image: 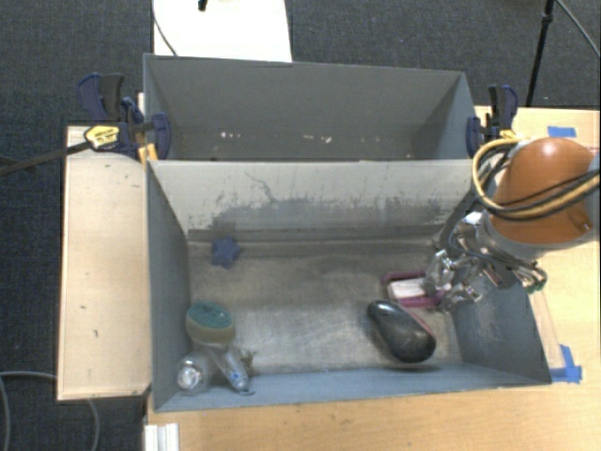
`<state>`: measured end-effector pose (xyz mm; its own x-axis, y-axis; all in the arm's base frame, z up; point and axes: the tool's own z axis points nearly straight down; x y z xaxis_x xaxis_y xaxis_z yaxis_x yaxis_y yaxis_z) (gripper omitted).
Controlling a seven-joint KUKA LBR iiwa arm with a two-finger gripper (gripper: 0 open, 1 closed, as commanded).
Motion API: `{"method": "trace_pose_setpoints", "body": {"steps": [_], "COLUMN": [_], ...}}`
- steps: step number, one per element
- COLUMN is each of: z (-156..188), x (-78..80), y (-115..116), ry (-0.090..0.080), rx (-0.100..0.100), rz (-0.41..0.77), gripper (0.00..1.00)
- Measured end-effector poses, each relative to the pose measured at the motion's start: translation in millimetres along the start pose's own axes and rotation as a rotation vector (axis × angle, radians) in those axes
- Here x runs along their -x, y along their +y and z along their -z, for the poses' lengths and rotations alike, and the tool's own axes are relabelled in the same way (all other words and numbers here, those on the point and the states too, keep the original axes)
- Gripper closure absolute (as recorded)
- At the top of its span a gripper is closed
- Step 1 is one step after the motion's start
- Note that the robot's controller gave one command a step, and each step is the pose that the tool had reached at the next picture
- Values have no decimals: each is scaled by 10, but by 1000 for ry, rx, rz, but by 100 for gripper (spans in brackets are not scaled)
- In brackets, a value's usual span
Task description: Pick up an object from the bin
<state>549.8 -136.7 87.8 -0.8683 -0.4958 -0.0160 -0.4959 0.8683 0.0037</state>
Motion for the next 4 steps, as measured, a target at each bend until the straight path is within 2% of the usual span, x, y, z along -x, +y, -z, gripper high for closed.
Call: {"method": "trace_pose_setpoints", "body": {"steps": [1, 2, 3, 4], "z": [1200, 1149, -174, -152], "x": [214, 192, 412, 430], "y": [51, 59, 17, 17], "ry": [6, 14, 12, 7], "rx": [-11, -4, -3, -5], "rz": [-5, -10, 368, 364], "gripper": [100, 0, 0, 100]}}
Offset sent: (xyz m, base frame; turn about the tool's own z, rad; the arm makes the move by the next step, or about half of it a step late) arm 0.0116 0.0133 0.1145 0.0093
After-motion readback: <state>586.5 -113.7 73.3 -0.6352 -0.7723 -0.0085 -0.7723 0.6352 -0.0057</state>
